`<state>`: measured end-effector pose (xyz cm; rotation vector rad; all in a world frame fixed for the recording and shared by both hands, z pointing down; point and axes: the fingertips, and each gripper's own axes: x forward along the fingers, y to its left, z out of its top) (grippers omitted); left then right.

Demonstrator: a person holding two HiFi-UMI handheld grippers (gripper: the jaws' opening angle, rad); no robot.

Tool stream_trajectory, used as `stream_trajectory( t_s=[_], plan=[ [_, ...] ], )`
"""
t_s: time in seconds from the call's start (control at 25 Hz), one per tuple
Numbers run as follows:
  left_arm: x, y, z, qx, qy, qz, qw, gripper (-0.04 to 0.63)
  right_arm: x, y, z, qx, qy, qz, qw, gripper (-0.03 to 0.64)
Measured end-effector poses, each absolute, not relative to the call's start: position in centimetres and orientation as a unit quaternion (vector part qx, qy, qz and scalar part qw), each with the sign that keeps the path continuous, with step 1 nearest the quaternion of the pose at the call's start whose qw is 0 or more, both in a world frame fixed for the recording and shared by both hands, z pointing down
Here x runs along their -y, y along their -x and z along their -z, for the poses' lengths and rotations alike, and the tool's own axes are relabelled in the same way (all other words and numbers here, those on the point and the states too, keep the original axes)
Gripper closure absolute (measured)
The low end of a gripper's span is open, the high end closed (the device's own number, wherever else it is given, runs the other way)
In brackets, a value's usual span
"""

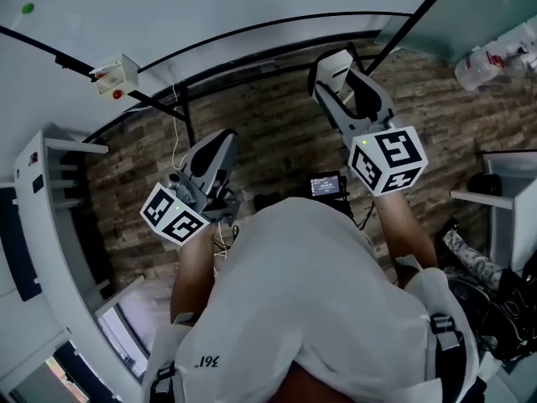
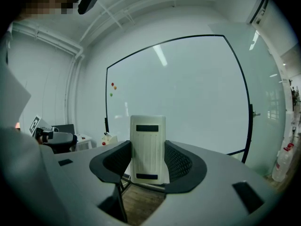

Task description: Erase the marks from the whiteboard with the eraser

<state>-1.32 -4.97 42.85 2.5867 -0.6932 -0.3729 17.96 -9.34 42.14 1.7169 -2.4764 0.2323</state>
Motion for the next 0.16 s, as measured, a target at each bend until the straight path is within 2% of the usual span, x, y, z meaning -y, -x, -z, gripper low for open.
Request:
stream_trajectory(
  t_s=[0.16],
  plan=[
    [6.4, 1.1, -41.7, 0.249, -0.938, 0.143, 0.192, 0.581, 11.0, -18.0, -40.7, 0.822, -0.564, -0.053, 0.047, 0.377]
  ],
)
